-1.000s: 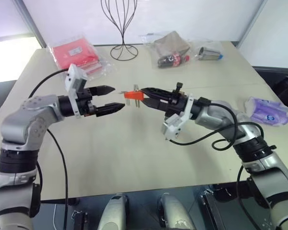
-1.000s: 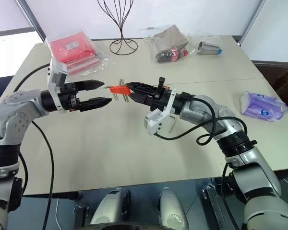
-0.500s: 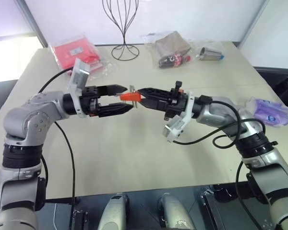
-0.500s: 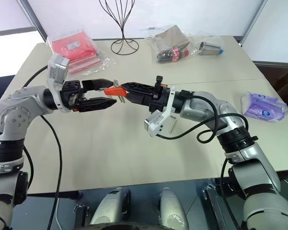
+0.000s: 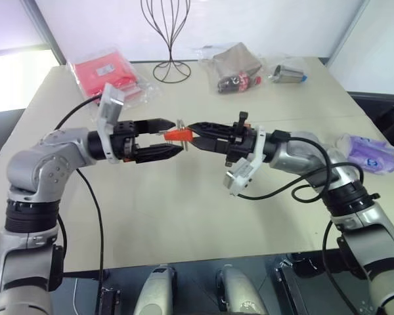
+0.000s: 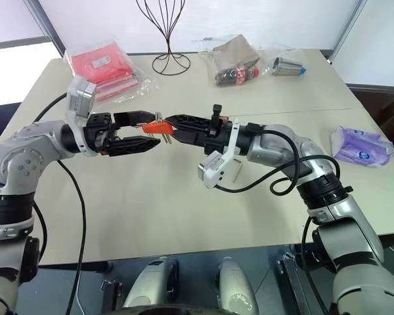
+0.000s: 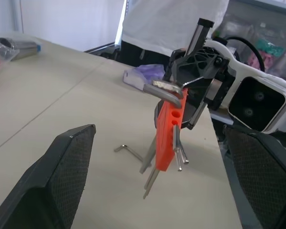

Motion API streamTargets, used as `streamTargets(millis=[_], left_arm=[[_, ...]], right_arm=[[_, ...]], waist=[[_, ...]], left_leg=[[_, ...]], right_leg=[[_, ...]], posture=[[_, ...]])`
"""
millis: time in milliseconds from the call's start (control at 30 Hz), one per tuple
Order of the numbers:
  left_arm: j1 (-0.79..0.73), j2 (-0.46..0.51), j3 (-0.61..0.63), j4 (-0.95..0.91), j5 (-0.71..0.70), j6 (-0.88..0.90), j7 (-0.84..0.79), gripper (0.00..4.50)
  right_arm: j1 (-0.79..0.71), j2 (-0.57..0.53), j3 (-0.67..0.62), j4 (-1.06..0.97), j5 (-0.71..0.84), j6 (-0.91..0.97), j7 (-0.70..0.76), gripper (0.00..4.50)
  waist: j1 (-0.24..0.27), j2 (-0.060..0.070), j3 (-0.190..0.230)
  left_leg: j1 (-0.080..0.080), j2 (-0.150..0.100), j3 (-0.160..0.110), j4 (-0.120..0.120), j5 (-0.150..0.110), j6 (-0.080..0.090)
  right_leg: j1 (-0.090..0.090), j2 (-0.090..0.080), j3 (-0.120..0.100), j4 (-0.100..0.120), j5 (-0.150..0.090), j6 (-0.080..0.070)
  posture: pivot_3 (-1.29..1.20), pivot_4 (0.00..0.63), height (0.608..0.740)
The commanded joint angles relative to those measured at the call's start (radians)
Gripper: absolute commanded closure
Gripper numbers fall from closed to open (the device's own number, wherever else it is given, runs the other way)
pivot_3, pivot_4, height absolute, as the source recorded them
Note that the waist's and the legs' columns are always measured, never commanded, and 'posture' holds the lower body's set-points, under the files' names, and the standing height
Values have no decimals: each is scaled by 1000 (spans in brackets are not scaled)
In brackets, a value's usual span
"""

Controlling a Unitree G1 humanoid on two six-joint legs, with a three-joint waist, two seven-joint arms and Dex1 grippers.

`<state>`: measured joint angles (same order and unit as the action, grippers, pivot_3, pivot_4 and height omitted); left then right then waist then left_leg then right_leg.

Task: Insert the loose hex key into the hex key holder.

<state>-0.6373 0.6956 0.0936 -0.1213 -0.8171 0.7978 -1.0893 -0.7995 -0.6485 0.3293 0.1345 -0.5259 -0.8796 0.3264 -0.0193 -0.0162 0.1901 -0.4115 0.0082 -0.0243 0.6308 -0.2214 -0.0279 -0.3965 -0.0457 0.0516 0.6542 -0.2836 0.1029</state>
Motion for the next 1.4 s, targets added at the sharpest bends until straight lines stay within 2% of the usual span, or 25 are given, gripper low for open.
streamTargets(millis=[33, 233, 267, 700, 867, 1400], left_arm=[[0, 10, 7, -34, -1, -10, -12, 1385], [-7, 3, 13, -30, -7, -8, -5, 4403], [-9, 0, 16, -30, -11, -7, -1, 4458], [-14, -7, 11, -27, -33, 47, 19, 4458], [-8, -2, -5, -47, 0, 19, 13, 2302], [-42, -48, 17, -22, -3, 13, 54, 2302]], right_arm=[[-26, 2, -44, -18, 33, 8, 4, 3490], [-18, 2, -46, -27, 41, 16, 19, 3490], [-15, 2, -46, -30, 43, 16, 23, 3490], [-2, 10, -42, -44, 63, 31, 60, 3490], [-3, 12, -44, -44, 66, 34, 69, 3490], [-1, 19, -44, -54, 67, 50, 85, 3490]], waist=[[0, 0, 0], [0, 0, 0], [0, 0, 0], [0, 0, 0], [0, 0, 0], [1, 0, 0]], left_leg=[[0, 0, 0, 0, 0, 0], [0, 0, 0, 0, 0, 0], [0, 0, 0, 0, 0, 0], [0, 0, 0, 0, 0, 0], [0, 0, 0, 0, 0, 0], [0, 0, 0, 0, 0, 0]], right_leg=[[0, 0, 0, 0, 0, 0], [0, 0, 0, 0, 0, 0], [0, 0, 0, 0, 0, 0], [0, 0, 0, 0, 0, 0], [0, 0, 0, 0, 0, 0], [0, 0, 0, 0, 0, 0]], posture=[[0, 150, 740], [0, 150, 740], [0, 150, 740], [0, 150, 740], [0, 150, 740], [0, 150, 740]])
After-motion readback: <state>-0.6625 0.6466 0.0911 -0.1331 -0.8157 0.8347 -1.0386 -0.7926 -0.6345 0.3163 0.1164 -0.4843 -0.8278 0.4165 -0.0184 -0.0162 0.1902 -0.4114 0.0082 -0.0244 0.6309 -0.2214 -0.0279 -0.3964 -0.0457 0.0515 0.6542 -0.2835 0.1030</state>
